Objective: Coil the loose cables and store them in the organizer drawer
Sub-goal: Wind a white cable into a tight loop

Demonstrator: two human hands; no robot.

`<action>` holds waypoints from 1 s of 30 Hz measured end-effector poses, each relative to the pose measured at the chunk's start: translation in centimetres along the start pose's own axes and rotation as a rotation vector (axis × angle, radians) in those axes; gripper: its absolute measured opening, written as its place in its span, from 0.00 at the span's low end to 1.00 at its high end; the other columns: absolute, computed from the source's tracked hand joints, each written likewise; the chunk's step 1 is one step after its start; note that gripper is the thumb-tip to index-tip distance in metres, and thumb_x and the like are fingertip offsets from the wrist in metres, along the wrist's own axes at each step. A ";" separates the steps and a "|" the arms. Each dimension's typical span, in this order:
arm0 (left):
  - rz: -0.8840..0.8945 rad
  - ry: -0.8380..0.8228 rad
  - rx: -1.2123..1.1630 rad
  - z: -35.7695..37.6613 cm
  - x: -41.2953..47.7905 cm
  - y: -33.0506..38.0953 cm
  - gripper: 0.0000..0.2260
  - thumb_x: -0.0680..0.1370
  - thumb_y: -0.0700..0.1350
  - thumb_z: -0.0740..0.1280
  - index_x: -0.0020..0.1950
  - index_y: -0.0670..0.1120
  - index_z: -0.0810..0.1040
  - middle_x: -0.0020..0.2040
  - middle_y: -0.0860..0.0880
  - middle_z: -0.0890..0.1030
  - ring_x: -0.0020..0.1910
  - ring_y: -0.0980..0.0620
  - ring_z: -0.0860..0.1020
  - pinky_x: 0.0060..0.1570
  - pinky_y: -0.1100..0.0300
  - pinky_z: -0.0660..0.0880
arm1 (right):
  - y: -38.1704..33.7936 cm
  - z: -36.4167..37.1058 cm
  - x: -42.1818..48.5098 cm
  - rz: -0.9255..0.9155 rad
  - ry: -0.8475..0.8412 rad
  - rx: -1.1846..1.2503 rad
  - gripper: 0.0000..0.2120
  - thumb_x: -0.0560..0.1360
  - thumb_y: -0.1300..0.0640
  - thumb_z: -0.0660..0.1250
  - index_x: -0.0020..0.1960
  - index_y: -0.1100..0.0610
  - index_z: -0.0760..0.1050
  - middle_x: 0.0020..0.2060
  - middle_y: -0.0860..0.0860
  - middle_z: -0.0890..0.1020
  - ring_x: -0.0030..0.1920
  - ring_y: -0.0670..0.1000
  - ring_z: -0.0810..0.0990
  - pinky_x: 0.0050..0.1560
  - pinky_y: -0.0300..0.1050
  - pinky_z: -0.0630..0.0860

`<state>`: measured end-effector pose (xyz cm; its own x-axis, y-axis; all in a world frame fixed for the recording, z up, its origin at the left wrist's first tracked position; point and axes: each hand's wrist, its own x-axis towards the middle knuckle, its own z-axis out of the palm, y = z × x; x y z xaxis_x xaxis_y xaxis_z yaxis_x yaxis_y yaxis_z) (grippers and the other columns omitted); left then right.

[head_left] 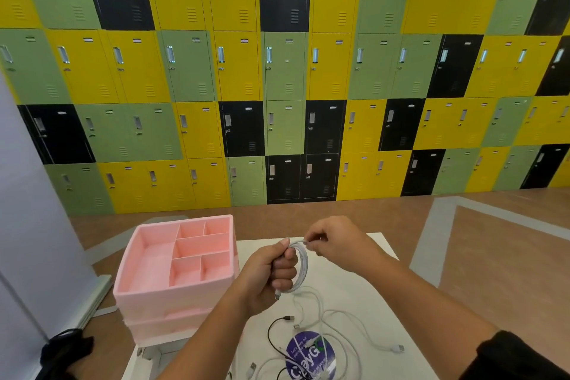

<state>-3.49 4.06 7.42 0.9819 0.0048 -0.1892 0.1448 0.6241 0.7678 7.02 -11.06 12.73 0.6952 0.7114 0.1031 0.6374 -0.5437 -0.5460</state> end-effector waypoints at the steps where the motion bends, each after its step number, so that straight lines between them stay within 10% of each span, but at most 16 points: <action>1: -0.016 -0.020 -0.074 0.1 0.0 0.0 0.14 0.81 0.49 0.62 0.37 0.44 0.73 0.30 0.52 0.58 0.23 0.59 0.57 0.19 0.68 0.57 | 0.0 0.1 0.0 0.024 0.045 0.138 0.04 0.77 0.60 0.71 0.49 0.56 0.84 0.36 0.49 0.84 0.37 0.48 0.83 0.42 0.43 0.82; 9: -0.099 -0.190 -0.185 0.2 0.1 1.5 0.14 0.80 0.49 0.64 0.41 0.41 0.77 0.27 0.53 0.63 0.23 0.60 0.57 0.19 0.69 0.62 | -1.4 1.9 -0.8 0.200 0.137 0.990 0.02 0.77 0.66 0.70 0.48 0.62 0.81 0.39 0.58 0.87 0.38 0.55 0.85 0.37 0.46 0.82; 30: 0.152 -0.057 0.258 0.3 0.2 2.0 0.15 0.81 0.50 0.62 0.38 0.43 0.76 0.29 0.50 0.59 0.24 0.57 0.56 0.22 0.66 0.59 | -1.5 2.3 -0.3 0.270 0.082 1.147 0.04 0.77 0.67 0.70 0.49 0.62 0.75 0.39 0.58 0.84 0.37 0.54 0.84 0.38 0.48 0.82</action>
<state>-2.99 5.03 9.11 0.9989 0.0345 -0.0309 0.0145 0.4003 0.9163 5.06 -9.42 11.60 0.8075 0.5813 -0.0998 -0.1760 0.0760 -0.9815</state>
